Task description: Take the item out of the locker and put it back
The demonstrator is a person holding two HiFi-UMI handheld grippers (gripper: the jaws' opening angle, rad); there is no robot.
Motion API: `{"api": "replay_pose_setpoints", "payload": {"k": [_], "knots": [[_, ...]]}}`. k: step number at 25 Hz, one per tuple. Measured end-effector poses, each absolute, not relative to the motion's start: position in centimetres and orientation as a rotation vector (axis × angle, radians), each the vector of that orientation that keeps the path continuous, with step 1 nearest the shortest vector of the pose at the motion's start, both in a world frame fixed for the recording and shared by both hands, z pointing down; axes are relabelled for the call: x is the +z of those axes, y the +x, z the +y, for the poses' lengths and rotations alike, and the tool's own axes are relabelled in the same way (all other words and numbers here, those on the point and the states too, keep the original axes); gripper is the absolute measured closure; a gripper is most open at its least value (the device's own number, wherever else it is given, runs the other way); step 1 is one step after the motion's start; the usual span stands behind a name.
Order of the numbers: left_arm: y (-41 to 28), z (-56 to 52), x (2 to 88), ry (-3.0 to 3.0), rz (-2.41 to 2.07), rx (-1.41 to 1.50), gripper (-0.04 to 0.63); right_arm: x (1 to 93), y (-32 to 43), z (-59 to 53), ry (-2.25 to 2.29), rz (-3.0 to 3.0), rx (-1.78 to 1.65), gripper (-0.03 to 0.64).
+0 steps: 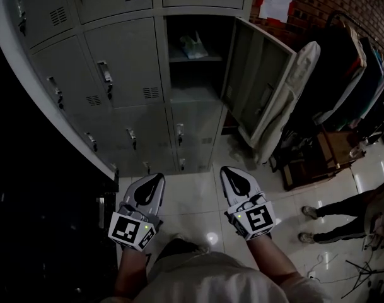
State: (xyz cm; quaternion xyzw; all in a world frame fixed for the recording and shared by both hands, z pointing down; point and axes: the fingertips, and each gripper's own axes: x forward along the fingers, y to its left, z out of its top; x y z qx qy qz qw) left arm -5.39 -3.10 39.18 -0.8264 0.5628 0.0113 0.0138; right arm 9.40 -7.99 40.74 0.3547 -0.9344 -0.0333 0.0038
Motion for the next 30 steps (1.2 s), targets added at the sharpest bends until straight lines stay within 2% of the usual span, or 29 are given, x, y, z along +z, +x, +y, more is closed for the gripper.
{"api": "replay_pose_setpoints", "payload": {"k": [30], "knots": [[-8.1, -2.5, 38.9, -2.551, 1.712, 0.036, 0.595, 38.2, 4.6, -4.3, 1.05, -2.977, -0.112, 0.617]]}}
